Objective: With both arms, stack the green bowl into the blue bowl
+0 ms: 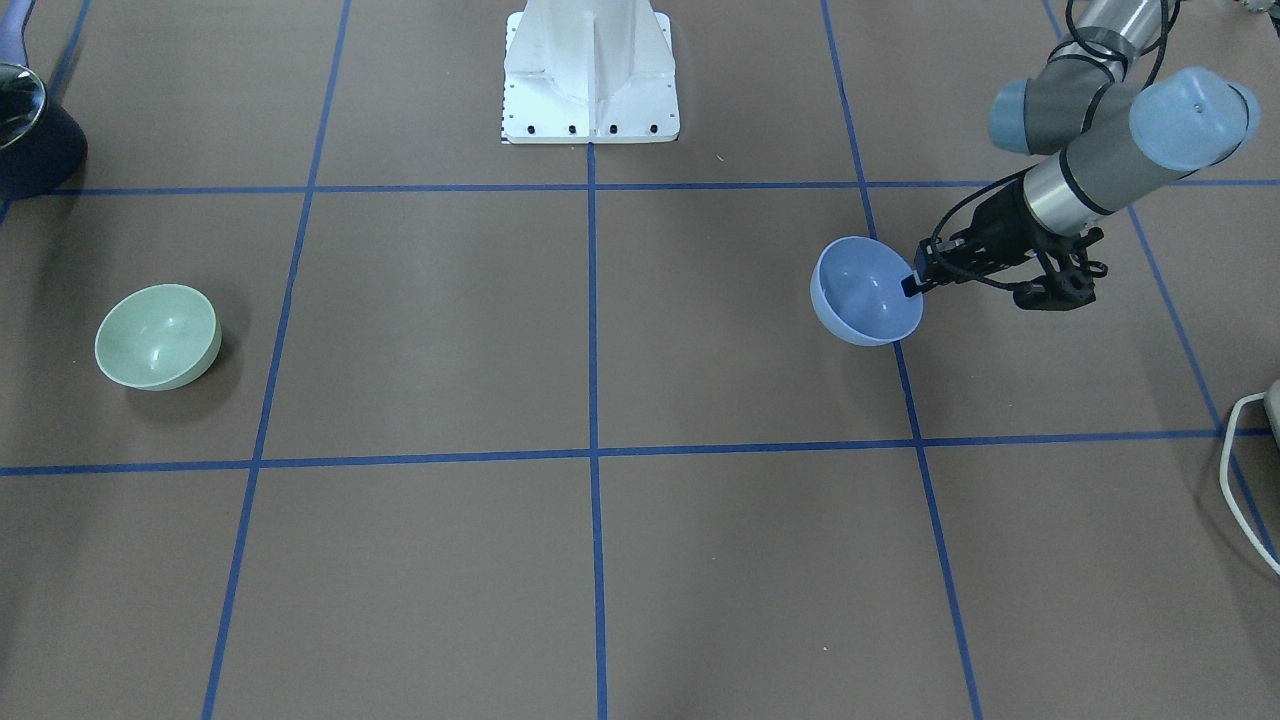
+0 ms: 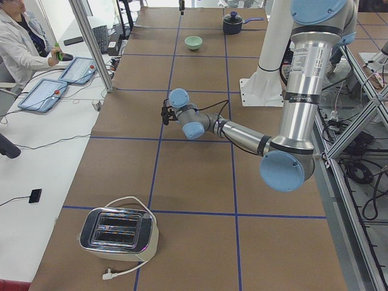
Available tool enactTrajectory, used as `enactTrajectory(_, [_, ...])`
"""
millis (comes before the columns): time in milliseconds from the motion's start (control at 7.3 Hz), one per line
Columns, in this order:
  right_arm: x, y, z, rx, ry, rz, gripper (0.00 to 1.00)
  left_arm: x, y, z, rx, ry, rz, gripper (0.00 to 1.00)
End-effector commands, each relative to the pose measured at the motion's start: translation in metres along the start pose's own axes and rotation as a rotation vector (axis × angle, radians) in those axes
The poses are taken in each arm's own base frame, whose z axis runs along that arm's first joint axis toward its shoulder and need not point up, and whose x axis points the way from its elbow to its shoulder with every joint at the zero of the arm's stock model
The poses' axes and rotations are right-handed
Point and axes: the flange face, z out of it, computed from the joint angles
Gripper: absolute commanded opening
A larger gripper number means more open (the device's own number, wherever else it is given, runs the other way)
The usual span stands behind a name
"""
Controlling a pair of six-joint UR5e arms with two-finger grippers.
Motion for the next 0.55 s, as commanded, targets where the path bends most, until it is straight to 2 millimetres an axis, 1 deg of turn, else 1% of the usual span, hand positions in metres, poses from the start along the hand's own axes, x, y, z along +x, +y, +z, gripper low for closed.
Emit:
enactTrajectory(0, [-0.008, 0.000, 0.003, -0.005, -0.014, 0.009, 1.00, 0.117, -0.013, -0.002, -0.007, -0.047, -0.085, 0.04])
enactTrajectory(137, [-0.015, -0.001, 0.009, -0.014, -0.023, 0.013, 1.00, 0.167, -0.001, 0.016, 0.005, -0.084, -0.123, 0.04])
enactTrajectory(274, [-0.022, -0.001, 0.014, -0.026, -0.039, 0.022, 1.00, 0.201, 0.014, 0.037, 0.008, -0.110, -0.124, 0.04])
enactTrajectory(411, [-0.033, -0.001, 0.018, -0.033, -0.045, 0.008, 1.00, 0.226, 0.024, 0.063, 0.019, -0.128, -0.136, 0.04])
